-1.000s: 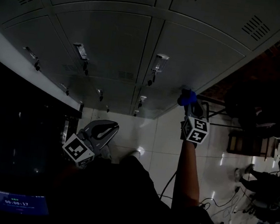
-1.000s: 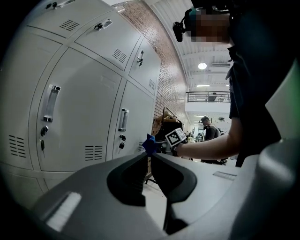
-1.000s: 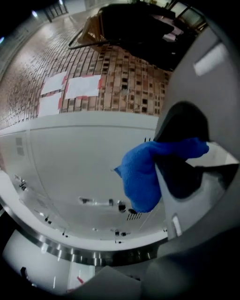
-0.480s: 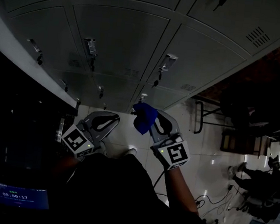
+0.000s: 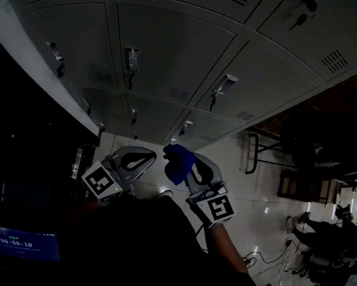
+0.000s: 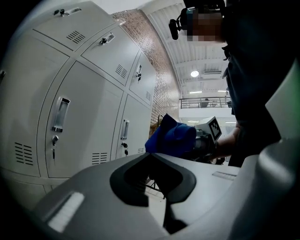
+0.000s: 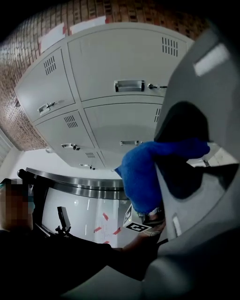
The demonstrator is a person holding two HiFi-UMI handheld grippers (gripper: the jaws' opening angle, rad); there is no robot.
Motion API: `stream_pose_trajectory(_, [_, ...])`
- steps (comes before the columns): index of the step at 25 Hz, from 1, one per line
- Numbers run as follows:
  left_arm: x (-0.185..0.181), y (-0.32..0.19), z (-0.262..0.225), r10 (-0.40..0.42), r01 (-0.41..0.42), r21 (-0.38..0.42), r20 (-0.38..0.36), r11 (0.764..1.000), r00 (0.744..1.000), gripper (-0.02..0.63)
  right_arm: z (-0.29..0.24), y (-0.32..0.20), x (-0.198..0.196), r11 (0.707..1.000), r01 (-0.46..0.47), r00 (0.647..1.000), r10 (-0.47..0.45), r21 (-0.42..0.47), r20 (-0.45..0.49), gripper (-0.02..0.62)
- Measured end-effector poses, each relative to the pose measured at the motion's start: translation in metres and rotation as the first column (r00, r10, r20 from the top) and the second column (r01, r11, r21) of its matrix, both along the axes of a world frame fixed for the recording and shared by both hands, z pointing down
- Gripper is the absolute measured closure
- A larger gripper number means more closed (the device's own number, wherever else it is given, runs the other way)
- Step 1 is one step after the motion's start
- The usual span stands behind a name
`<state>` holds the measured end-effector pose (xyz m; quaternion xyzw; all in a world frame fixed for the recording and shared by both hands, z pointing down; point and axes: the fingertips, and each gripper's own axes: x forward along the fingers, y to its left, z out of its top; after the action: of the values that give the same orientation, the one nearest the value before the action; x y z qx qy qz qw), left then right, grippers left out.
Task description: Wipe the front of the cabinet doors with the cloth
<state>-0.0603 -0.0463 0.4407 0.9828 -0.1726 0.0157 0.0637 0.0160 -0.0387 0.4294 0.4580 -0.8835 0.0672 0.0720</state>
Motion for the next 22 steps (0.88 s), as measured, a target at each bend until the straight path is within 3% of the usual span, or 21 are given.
stream_pose_trajectory(22, [0.000,-0.007,-0.011,-0.018,0.018,0.015,-0.006,1.000,1.000,0.606,-0.012,-0.006,-0.007,0.999,0.018,1.000,-0.018,0.029,0.003,0.522])
